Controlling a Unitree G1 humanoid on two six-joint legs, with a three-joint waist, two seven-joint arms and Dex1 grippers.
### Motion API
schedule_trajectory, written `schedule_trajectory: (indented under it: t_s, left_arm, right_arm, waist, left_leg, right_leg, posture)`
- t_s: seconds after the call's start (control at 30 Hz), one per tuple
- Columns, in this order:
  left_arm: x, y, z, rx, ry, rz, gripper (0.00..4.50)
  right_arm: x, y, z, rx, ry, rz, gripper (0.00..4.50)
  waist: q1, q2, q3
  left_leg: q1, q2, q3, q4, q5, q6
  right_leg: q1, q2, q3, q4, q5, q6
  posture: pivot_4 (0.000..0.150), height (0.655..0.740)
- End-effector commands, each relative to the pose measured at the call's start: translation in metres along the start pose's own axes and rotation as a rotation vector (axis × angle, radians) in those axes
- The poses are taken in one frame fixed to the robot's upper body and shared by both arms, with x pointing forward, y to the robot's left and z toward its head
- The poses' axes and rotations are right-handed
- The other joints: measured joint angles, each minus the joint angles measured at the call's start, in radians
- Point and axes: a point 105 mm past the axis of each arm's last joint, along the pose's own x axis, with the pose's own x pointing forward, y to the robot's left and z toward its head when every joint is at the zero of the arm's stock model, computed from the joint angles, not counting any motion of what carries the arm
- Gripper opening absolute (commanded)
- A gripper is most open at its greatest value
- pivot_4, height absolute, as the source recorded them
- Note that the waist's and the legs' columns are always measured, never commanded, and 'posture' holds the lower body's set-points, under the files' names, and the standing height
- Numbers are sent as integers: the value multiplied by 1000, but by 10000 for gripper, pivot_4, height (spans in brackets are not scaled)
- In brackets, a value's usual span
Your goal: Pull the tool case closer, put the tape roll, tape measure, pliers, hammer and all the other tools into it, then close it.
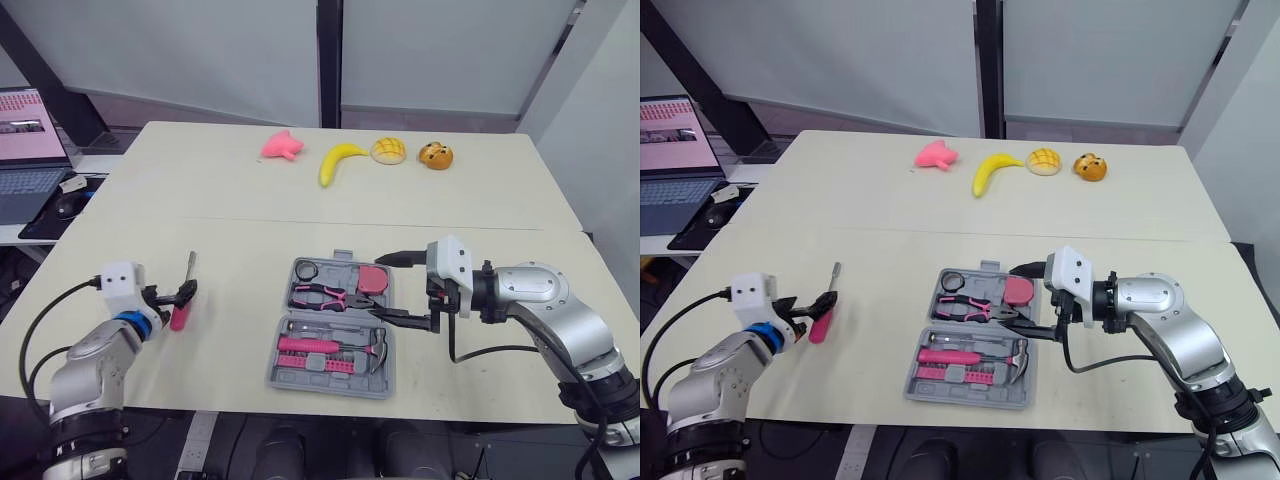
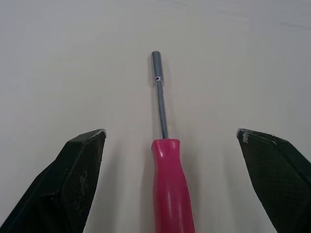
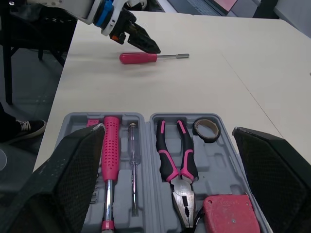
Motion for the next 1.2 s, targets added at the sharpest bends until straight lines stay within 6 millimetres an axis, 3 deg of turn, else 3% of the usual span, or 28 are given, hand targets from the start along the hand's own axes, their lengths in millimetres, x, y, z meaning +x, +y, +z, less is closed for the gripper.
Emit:
schedule_trajectory:
  t_s: [0.03, 0.23, 0.27, 0.37, 0.7, 0.93, 1.07, 1.2]
  left_arm:
    - [5, -4, -2, 20, 21, 15, 45000]
    - [11, -14, -8, 11, 43, 0, 45000]
    - [12, -14, -8, 12, 45, 3, 43127]
    - [13, -15, -9, 9, 57, 6, 36363]
    - [8, -9, -9, -12, 42, 31, 7364]
    - [-15, -14, 19, 127, -88, -103, 7426]
    - [-43, -46, 31, 344, -129, -371, 7426]
    - [-66, -76, 28, 472, -97, -600, 7426]
  right_arm:
    - [-3, -1, 10, -52, -4, -10, 44794]
    - [-2, 0, 9, -52, 0, -5, 44794]
    - [-2, 0, 9, -53, 1, -3, 44970]
    - [-2, 1, 8, -53, 5, -2, 45000]
    - [-2, 4, 4, -51, 11, -13, 45000]
    - [-5, 3, 1, -53, 16, -45, 45000]
    - [-13, 4, -1, -53, 30, -62, 45000]
    - [-22, 7, -3, -51, 48, -66, 45000]
  waist:
    - [0, 0, 0]
    - [1, 0, 0]
    - [1, 0, 0]
    - [1, 0, 0]
    - [1, 0, 0]
    - [-1, 0, 0]
    - [1, 0, 0]
    - [6, 2, 1]
  left_leg:
    - [0, 0, 0, 0, 0, 0]
    - [0, 0, -1, 0, 0, 0]
    - [0, 0, -1, 0, 0, 0]
    - [0, 0, -1, 0, 0, 0]
    - [0, 0, -1, 0, 0, 0]
    - [-1, 0, 0, 0, 0, -1]
    - [-7, 0, -1, 0, 0, -1]
    - [-14, -2, 0, 0, 2, -5]
  right_leg:
    - [0, 0, 0, 0, 0, 0]
    - [0, 0, 0, 0, 0, 0]
    - [0, 0, 0, 0, 0, 0]
    - [0, 0, 0, 0, 0, 0]
    - [0, 0, 0, 0, 0, 0]
    - [-1, 0, 0, 0, 0, 0]
    - [-7, 0, 0, 0, 0, 0]
    - [-13, -3, 0, 0, 1, 1]
  posture:
    - [1500, 7400]
    - [1500, 7400]
    - [1500, 7400]
    - [1500, 7400]
    - [1500, 7400]
    - [1500, 7400]
    - [1500, 7400]
    - [1500, 7400]
